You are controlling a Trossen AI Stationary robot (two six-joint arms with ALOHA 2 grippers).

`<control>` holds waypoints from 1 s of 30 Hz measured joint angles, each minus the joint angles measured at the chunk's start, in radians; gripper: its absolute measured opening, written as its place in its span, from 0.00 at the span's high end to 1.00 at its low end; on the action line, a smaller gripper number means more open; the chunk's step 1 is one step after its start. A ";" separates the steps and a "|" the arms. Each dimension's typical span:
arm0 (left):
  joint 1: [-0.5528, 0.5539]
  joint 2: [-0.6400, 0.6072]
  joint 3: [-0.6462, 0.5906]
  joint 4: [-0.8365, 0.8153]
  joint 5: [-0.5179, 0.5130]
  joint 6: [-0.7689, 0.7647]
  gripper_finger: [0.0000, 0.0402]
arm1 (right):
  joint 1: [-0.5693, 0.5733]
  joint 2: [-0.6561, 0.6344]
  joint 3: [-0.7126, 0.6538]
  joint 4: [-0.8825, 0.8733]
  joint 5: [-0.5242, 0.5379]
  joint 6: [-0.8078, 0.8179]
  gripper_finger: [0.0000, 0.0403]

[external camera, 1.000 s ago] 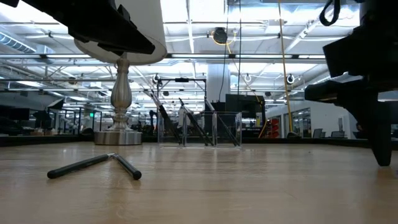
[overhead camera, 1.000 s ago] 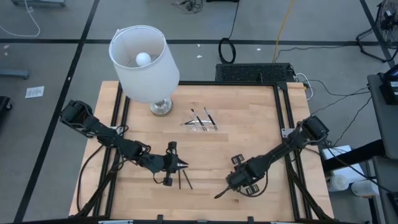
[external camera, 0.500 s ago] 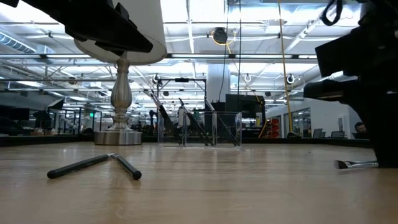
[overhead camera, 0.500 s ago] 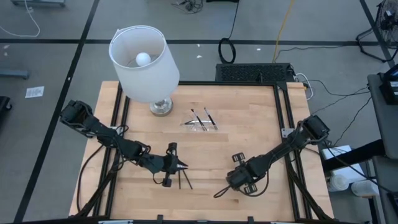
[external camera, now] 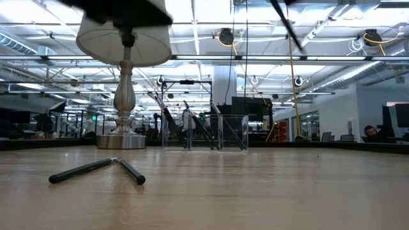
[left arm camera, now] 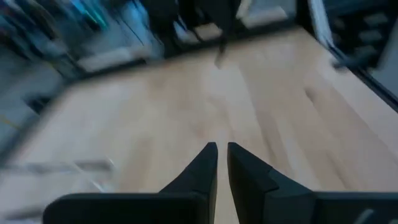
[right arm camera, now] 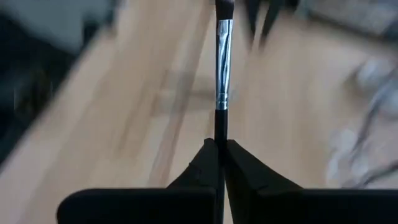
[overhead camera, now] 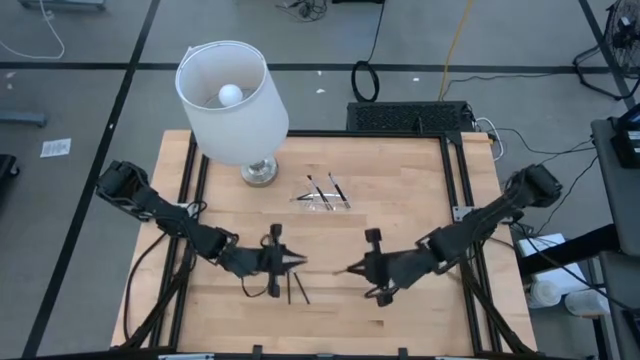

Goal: Put items in baskets/containers
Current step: Put the black blush brush into the transparent organizer

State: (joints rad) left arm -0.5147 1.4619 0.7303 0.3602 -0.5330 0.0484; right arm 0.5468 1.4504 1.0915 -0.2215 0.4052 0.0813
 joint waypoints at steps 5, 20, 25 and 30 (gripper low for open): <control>0.018 -0.060 0.001 0.243 -0.051 0.149 0.88 | -0.054 -0.038 -0.114 0.453 -0.001 -0.176 1.00; 0.044 -0.116 0.000 0.187 0.002 0.133 0.88 | -0.240 0.040 -0.386 1.183 -0.187 -0.306 1.00; 0.050 -0.111 0.000 0.156 0.105 0.121 0.86 | -0.252 0.082 -0.386 1.263 -0.201 -0.305 1.00; 0.058 -0.082 0.000 0.156 0.107 0.085 0.71 | -0.250 0.083 -0.386 1.288 -0.205 -0.302 1.00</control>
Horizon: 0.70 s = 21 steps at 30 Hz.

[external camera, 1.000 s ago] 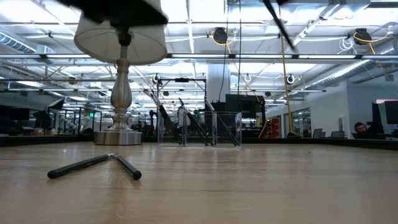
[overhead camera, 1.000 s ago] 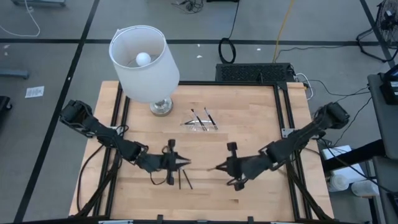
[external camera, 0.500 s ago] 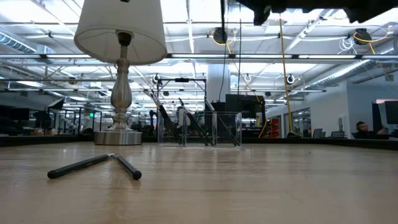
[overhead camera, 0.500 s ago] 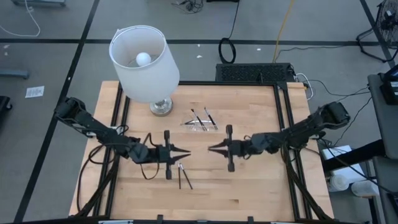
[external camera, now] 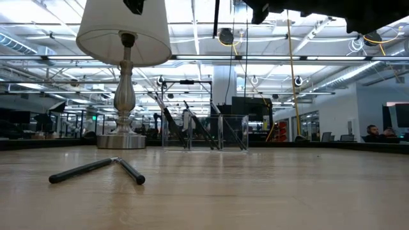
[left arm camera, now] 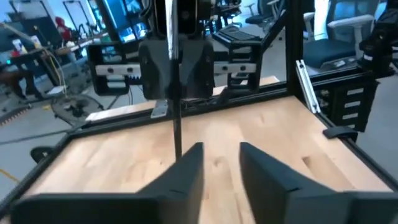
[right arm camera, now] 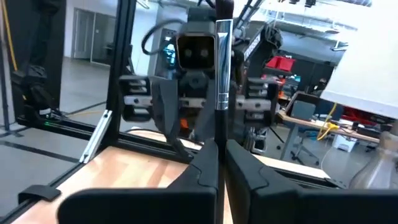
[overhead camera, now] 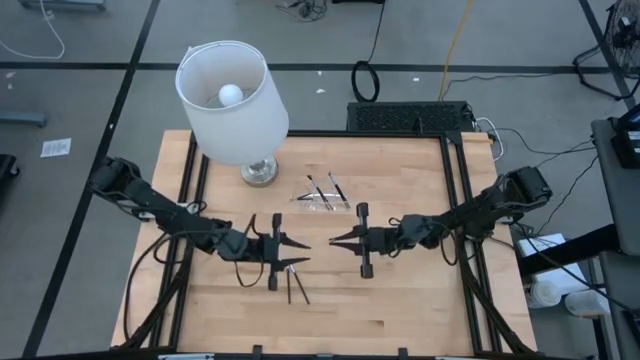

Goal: Put items in baskets/containers
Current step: Put the black blush brush into the transparent organizer

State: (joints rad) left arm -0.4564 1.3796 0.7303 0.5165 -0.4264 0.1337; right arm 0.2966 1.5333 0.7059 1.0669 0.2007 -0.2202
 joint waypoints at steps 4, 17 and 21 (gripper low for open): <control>0.023 0.025 0.000 0.033 0.000 -0.036 0.53 | -0.001 0.003 0.004 0.017 -0.049 0.020 1.00; 0.075 0.076 0.000 0.071 0.110 -0.087 0.25 | 0.013 0.151 0.138 -0.008 -0.048 -0.020 1.00; 0.063 0.076 0.000 0.067 0.112 -0.066 0.25 | 0.008 0.151 0.138 -0.053 -0.047 -0.018 1.00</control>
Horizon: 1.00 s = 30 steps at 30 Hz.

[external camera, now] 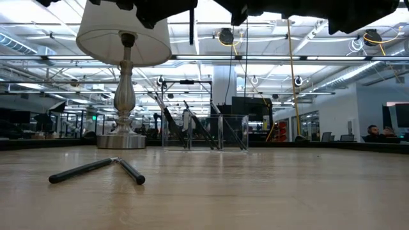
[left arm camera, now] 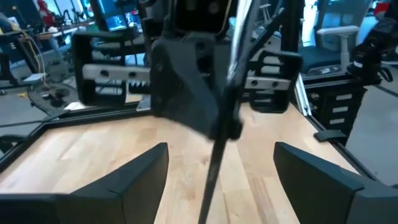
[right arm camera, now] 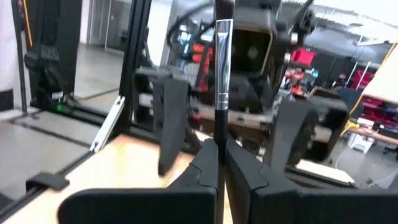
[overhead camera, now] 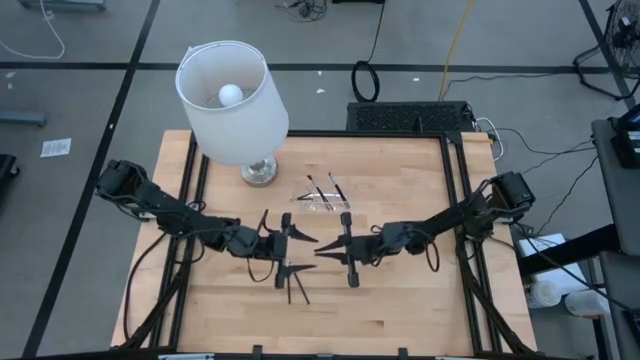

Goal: Put items in baskets/containers
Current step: Put the black blush brush into the transparent organizer

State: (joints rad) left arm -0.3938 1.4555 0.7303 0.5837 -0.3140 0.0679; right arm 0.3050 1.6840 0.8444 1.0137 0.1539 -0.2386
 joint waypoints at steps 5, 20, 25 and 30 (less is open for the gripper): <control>-0.024 -0.021 0.000 0.001 -0.001 0.038 0.25 | 0.000 0.000 0.000 -0.064 0.002 0.001 1.00; -0.033 -0.037 0.000 0.079 -0.001 0.050 0.25 | -0.001 0.000 0.000 -0.067 0.002 -0.022 1.00; -0.014 -0.028 0.000 0.114 0.002 0.018 0.25 | 0.000 0.000 0.000 -0.055 0.002 -0.034 1.00; 0.001 -0.022 0.000 0.132 0.002 -0.005 0.28 | 0.000 0.000 0.000 -0.054 0.002 -0.034 1.00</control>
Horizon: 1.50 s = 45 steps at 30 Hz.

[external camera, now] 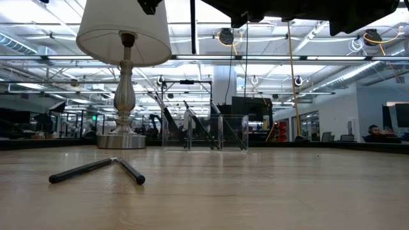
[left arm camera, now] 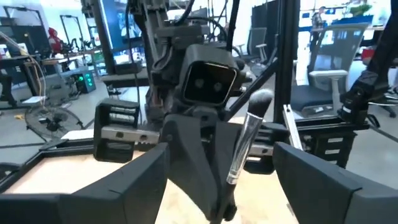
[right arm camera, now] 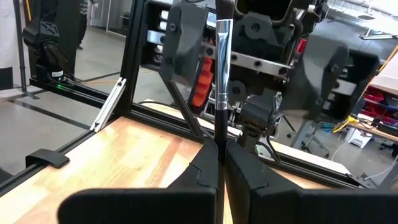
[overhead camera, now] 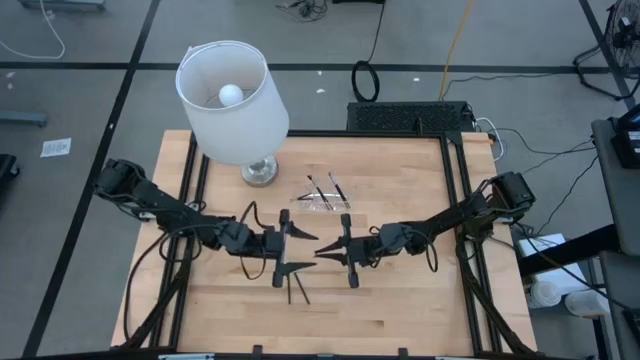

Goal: Put items in baskets/containers
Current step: Put the black blush brush into the transparent organizer

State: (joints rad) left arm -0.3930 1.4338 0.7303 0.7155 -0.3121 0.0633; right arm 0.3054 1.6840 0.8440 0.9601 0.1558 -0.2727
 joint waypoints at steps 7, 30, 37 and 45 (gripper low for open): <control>0.014 0.000 0.000 -0.001 -0.001 -0.024 0.42 | 0.000 0.000 0.000 0.000 0.001 0.002 1.00; -0.006 -0.018 0.000 -0.055 0.046 0.070 0.98 | 0.000 0.000 -0.001 -0.010 -0.001 0.003 0.98; -0.081 -0.122 0.000 -0.144 -0.093 0.147 0.98 | 0.001 0.000 -0.001 -0.009 -0.001 0.015 0.90; -0.184 -0.255 0.000 -0.333 -0.352 0.159 0.98 | 0.014 0.000 -0.001 -0.011 -0.002 0.032 0.87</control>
State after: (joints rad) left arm -0.5772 1.1788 0.7299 0.3821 -0.6642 0.2224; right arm 0.3190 1.6836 0.8433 0.9490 0.1543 -0.2407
